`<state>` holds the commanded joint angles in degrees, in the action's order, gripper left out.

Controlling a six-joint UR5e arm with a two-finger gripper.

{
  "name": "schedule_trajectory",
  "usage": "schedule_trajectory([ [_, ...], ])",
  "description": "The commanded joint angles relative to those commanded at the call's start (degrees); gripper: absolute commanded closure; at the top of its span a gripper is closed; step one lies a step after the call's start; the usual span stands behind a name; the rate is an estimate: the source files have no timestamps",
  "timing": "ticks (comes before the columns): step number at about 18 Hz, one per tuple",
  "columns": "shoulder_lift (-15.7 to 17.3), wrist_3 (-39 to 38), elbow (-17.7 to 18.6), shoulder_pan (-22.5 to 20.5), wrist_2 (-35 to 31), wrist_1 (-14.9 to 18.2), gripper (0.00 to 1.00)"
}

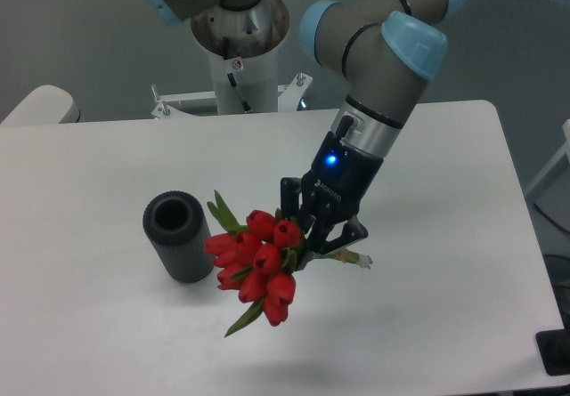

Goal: Insert the flowers into the vase
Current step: 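Carry the red tulip bunch with the gripper over the grey vase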

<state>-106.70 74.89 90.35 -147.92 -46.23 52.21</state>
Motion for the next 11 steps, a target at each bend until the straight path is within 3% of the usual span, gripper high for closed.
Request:
schedule_trajectory([
  [7,1.6,-8.2,0.0,2.5,-0.2,-0.9,0.84],
  [11,2.4,-15.4,0.1,5.1,-0.3,-3.6,0.84],
])
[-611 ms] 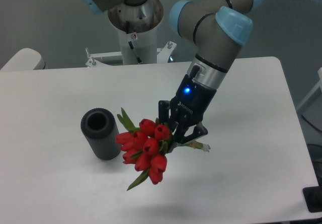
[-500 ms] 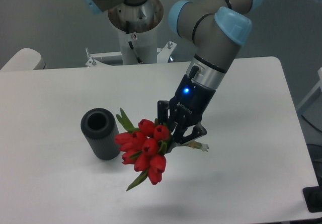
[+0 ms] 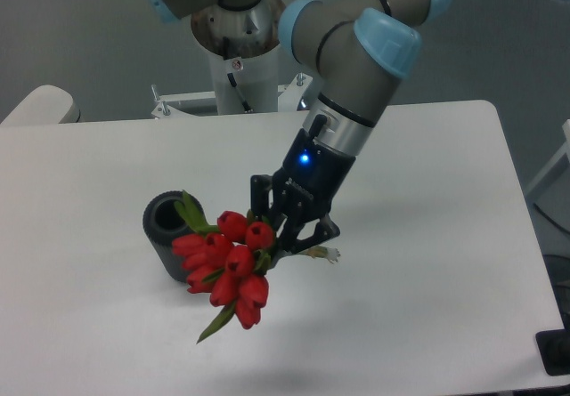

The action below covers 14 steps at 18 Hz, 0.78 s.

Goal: Insert the flowers into the vase
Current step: 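Carry the red tulip bunch with the gripper over the grey vase, then raise the tulips and align their stems above the vase opening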

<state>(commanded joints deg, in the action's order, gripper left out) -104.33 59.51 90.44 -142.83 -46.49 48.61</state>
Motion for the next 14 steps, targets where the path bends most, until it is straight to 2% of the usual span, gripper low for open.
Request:
schedule_trajectory([
  [6,0.4,-6.0,-1.1,4.9,1.4,-2.0,0.85],
  [9,1.1,-9.4,-1.1,4.6,7.7,-2.0,0.85],
  [14,4.8,-15.4,0.4,3.3,10.7,-2.0,0.85],
])
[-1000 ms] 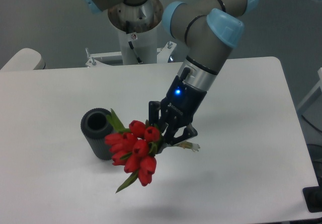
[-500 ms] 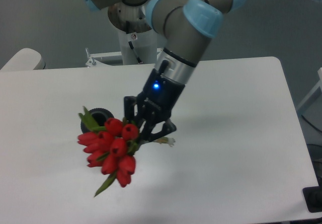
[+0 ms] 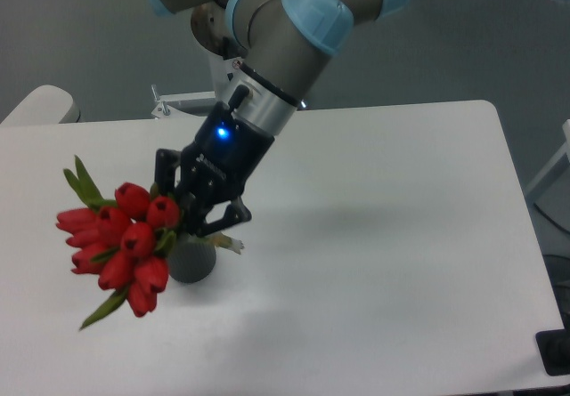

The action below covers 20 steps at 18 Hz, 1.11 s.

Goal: Insert the flowers into the vase
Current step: 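Raise the tulips and align their stems above the vase opening, then lower the tulip stems down into the grey vase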

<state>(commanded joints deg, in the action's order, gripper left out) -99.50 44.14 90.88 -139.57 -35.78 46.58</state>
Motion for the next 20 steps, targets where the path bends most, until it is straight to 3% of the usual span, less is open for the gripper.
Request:
schedule_trajectory([
  [7,5.9,-1.2,4.6,0.5,3.0,-0.2,0.86],
  [11,8.0,3.0,9.6,1.3,3.0,-0.4,0.86],
  [16,7.2,5.3,10.9,1.1,9.1,-0.6,0.87],
  [20,7.1,5.4,10.8,1.2,9.2,-0.6,0.89],
])
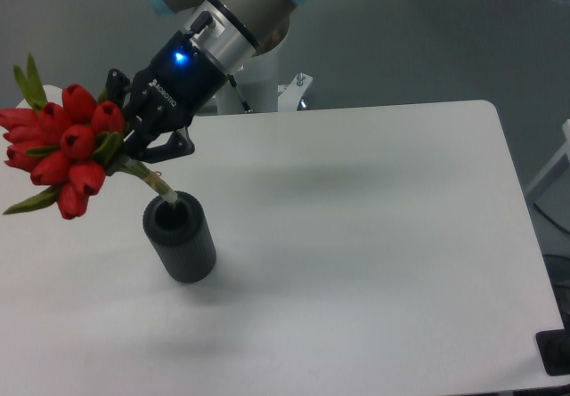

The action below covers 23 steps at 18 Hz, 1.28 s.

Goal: Insert the flowers into the vase
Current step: 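Lower the tulip stems down into the grey vase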

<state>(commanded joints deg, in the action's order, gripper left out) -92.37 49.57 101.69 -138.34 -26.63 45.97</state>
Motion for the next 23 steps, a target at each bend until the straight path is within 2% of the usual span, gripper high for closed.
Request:
schedule_trajectory([
  [10,-3.2,6.1,0.6,0.1,0.0,0.0,0.89],
  [15,-4.0,13.8,5.4,0.1,-0.1,-0.1,0.89],
  [18,-5.0,15.6,6.0,0.2,-0.1,0.0,0.88],
  [23,-6.1,20.6,8.9,0.1,-0.1,-0.1,0.88],
])
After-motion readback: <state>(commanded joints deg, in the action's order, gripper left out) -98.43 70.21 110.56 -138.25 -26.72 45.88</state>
